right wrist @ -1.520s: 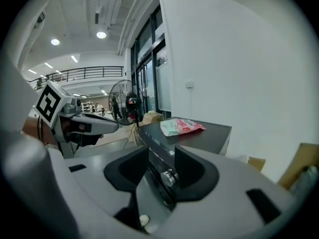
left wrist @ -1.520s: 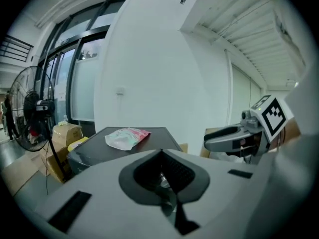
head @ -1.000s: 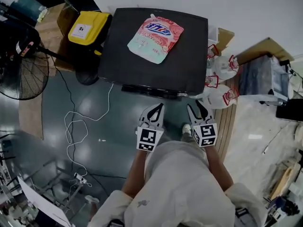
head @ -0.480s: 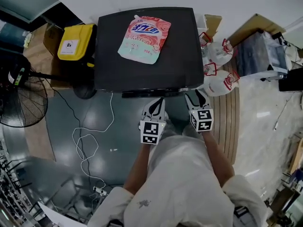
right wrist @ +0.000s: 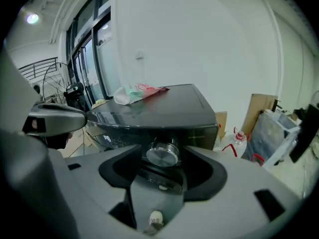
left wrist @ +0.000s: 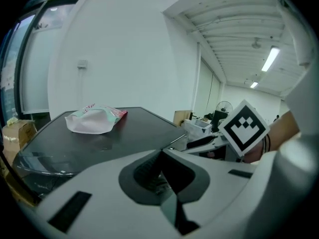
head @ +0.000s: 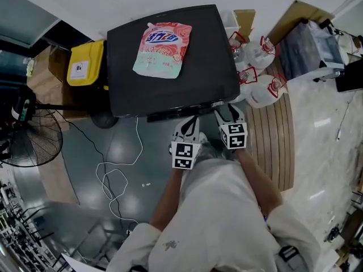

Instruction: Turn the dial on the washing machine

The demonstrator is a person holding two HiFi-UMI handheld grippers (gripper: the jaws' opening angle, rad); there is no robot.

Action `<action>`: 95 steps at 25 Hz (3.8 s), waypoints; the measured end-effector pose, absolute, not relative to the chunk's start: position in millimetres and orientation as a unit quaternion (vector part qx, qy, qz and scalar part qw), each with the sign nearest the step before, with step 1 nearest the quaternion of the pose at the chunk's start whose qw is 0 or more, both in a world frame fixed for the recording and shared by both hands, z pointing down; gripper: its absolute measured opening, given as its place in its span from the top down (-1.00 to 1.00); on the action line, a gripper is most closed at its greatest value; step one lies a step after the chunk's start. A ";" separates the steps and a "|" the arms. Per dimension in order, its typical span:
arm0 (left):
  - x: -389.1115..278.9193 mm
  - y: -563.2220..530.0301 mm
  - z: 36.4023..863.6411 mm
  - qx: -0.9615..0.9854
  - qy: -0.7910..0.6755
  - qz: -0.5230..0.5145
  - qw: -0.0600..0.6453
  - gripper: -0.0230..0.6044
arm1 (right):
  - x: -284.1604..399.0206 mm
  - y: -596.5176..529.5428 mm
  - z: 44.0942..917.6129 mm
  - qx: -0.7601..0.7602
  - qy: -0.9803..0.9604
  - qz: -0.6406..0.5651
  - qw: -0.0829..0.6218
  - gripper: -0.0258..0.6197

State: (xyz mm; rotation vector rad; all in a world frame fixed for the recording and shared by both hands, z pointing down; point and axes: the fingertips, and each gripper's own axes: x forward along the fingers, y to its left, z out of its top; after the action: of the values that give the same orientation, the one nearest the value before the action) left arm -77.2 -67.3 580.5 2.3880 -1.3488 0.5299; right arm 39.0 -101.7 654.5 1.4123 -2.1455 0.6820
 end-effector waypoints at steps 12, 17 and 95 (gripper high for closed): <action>-66.7 -57.8 586.3 0.846 -0.465 0.195 0.172 0.88 | 29.5 -102.3 687.6 0.516 -0.766 0.276 0.265 0.04; -66.8 -55.0 587.4 0.847 -0.463 0.198 0.173 0.88 | 31.5 -104.6 695.0 0.526 -0.755 0.292 0.262 0.03; -58.1 -61.0 602.4 0.843 -0.461 0.201 0.191 0.88 | 28.9 -113.3 696.9 0.412 -0.660 0.621 -0.096 0.11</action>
State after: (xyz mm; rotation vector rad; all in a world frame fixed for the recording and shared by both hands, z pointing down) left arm -58.1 -61.0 602.4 2.3683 -1.2939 0.5657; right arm 28.9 -113.3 696.9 1.3798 -2.2120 2.0794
